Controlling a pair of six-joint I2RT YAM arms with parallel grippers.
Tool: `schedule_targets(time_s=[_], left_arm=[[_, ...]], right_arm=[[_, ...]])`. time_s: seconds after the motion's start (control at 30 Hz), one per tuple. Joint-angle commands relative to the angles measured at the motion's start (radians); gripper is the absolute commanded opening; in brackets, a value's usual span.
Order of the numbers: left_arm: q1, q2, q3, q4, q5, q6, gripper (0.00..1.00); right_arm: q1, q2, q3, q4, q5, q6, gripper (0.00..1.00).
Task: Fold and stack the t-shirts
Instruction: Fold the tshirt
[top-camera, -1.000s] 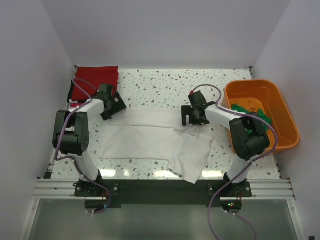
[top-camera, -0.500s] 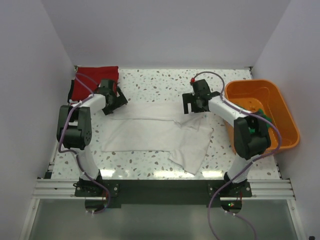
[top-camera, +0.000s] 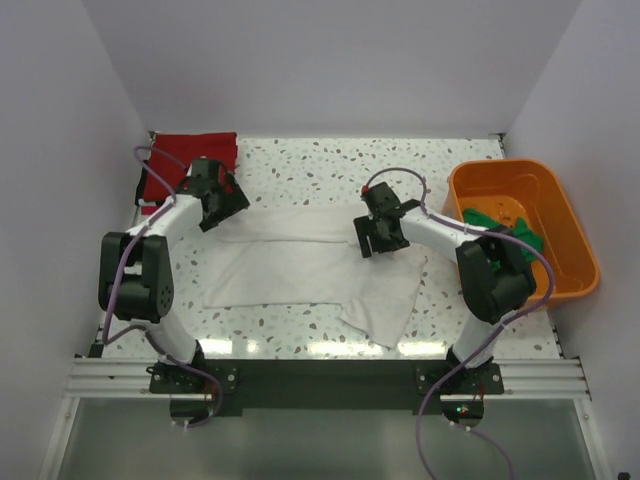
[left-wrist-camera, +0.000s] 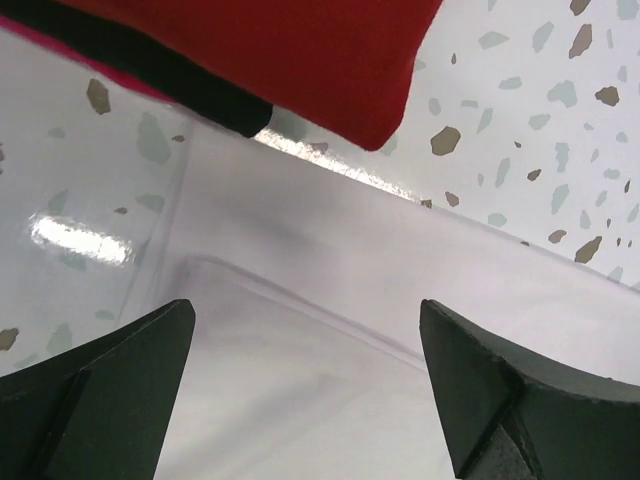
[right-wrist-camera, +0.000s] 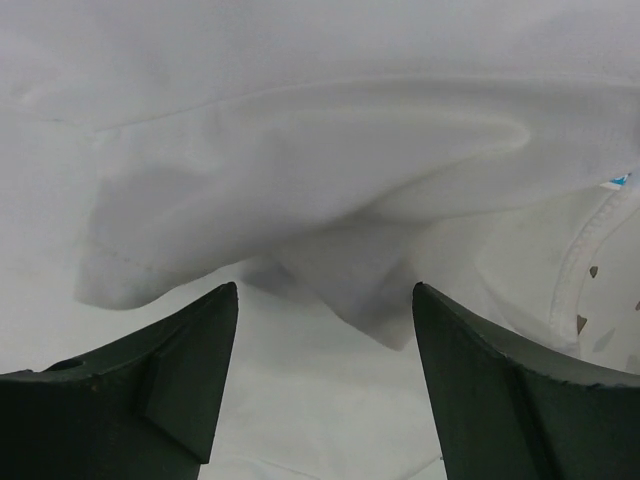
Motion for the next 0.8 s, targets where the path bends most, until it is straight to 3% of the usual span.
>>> schedule_targets(time_s=[0.0,0.3,0.43,0.6,0.7,0.77], left_arm=[[0.01,-0.076,-0.032,-0.018,-0.045,0.014,1.0],[0.01,-0.151,-0.106,-0.016,-0.054,0.011,1.0],[0.01,-0.173,-0.121,-0.024,-0.065,0.012,1.0],[0.01,-0.191,-0.131,-0.027,-0.068,0.014,1.0],[0.01,-0.197,-0.132,-0.03,-0.077,0.012,1.0],[0.01,-0.197,-0.135,-0.032,-0.085,0.011,1.0]], right_arm=[[-0.007,0.028,0.054,-0.039,0.074,0.03,0.73],[-0.007,0.018,0.02,-0.005,0.075,0.045,0.68],[-0.007,0.024,0.022,-0.008,0.107,0.063,0.47],[-0.007,0.004,0.012,-0.006,0.129,0.07,0.34],[-0.007,-0.008,0.003,-0.008,0.141,0.079,0.15],[-0.009,-0.022,-0.004,-0.009,0.146,0.082,0.11]])
